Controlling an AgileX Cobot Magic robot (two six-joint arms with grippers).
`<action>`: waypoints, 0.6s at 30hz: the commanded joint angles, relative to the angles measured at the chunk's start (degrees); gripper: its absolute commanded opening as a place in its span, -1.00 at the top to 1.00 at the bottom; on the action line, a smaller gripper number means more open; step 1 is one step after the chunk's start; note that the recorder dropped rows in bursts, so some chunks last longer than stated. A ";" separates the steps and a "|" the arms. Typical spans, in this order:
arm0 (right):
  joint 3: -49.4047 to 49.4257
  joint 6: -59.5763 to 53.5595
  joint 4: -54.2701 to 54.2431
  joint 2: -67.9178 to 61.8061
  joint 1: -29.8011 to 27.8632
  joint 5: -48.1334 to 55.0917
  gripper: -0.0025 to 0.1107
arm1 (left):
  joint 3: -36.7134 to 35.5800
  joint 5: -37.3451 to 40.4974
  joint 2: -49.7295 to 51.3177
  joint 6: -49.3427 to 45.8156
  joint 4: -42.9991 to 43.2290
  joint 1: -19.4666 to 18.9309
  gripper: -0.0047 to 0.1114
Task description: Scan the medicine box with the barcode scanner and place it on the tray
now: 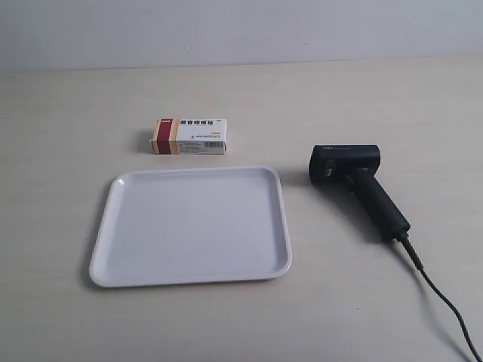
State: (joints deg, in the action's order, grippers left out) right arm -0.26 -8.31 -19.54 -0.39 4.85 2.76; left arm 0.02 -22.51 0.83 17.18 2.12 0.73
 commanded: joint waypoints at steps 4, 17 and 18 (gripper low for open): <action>-0.52 3.56 -4.44 0.39 -0.18 -8.84 0.96 | 8.11 -9.33 23.61 -20.79 -18.52 -0.18 0.92; -3.65 3.41 -2.29 -19.37 -0.18 -13.96 0.96 | 50.85 -8.61 93.99 48.31 80.73 1.58 0.92; -3.65 3.62 -2.29 -21.04 -0.18 -14.67 0.96 | 55.46 -14.44 97.69 54.43 91.35 1.66 0.92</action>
State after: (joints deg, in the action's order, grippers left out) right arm -3.37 -4.94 -22.60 -17.07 4.85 -9.15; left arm 45.97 -26.83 90.29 49.80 62.24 1.57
